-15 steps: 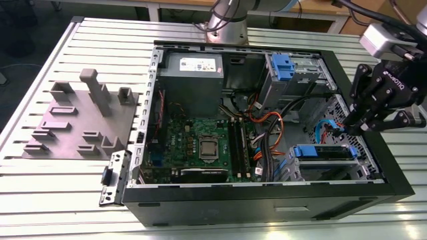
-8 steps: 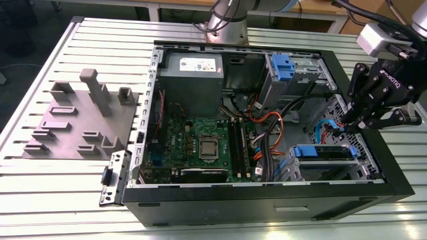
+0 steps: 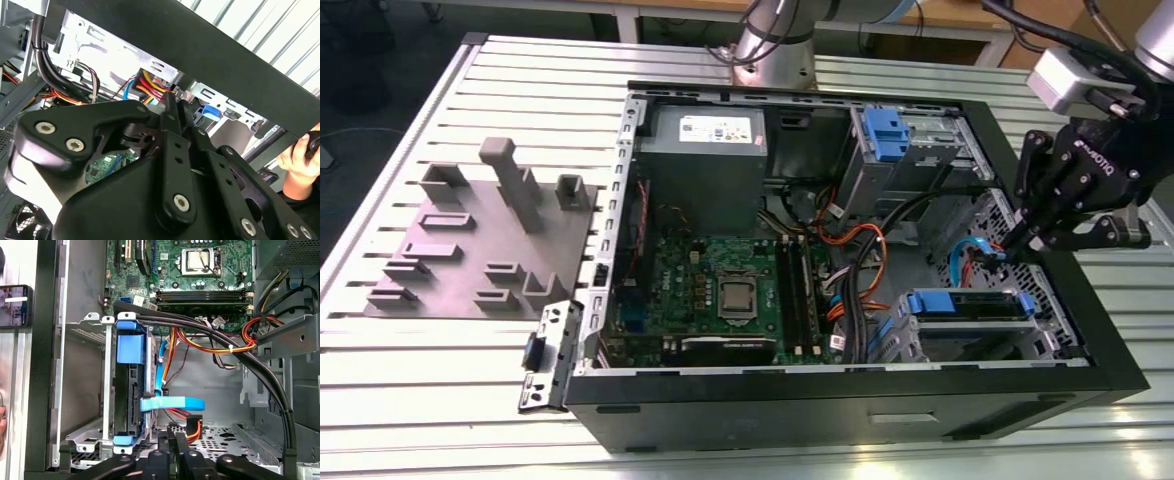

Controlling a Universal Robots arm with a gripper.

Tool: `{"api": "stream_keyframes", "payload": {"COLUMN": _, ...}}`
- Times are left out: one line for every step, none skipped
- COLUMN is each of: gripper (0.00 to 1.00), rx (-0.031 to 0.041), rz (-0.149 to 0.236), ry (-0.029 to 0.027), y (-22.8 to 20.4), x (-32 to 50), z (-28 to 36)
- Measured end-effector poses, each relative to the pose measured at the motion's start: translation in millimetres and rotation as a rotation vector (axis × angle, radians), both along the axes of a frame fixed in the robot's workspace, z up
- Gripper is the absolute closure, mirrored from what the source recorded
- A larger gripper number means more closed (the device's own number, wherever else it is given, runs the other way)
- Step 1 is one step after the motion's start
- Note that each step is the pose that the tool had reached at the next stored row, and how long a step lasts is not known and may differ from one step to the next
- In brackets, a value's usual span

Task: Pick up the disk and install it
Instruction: 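Insert the first disk wire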

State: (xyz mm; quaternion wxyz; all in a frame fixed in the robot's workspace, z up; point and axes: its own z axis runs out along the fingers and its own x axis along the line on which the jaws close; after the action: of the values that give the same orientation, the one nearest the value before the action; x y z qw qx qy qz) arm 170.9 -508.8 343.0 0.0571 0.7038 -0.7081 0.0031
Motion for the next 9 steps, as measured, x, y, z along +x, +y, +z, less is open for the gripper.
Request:
{"api": "stream_keyframes", "payload": {"gripper": 0.83, "rx": -0.0019, "rz": 0.0, "ry": 0.0, "y": 0.5, "x": 0.0, "z": -0.1}}
{"api": "stream_keyframes", "payload": {"gripper": 0.83, "rx": -0.0041, "rz": 0.0, "ry": 0.0, "y": 1.0, "x": 0.1, "z": 0.0}}
{"api": "stream_keyframes", "payload": {"gripper": 0.83, "rx": -0.0071, "rz": 0.0, "ry": 0.0, "y": 1.4, "x": 0.1, "z": 0.0}}
{"api": "stream_keyframes", "payload": {"gripper": 0.83, "rx": -0.01, "rz": 0.0, "ry": -0.0001, "y": 1.5, "x": 0.1, "z": -0.1}}
{"api": "stream_keyframes", "payload": {"gripper": 0.83, "rx": -0.0126, "rz": 0.0, "ry": -0.0004, "y": 1.5, "x": 0.1, "z": -0.2}}
{"api": "stream_keyframes", "payload": {"gripper": 0.83, "rx": -0.0143, "rz": 0.0, "ry": -0.0006, "y": 1.5, "x": 0.1, "z": -0.1}}
{"api": "stream_keyframes", "payload": {"gripper": 0.83, "rx": -0.0152, "rz": 0.0, "ry": -0.0013, "y": 1.5, "x": -0.2, "z": 0.1}}
{"api": "stream_keyframes", "payload": {"gripper": 0.83, "rx": -0.0156, "rz": 0.001, "ry": -0.0027, "y": 1.6, "x": -1.2, "z": 0.1}}
{"api": "stream_keyframes", "payload": {"gripper": 0.83, "rx": -0.0155, "rz": 0.001, "ry": -0.0048, "y": 1.5, "x": -2.6, "z": 0.0}}
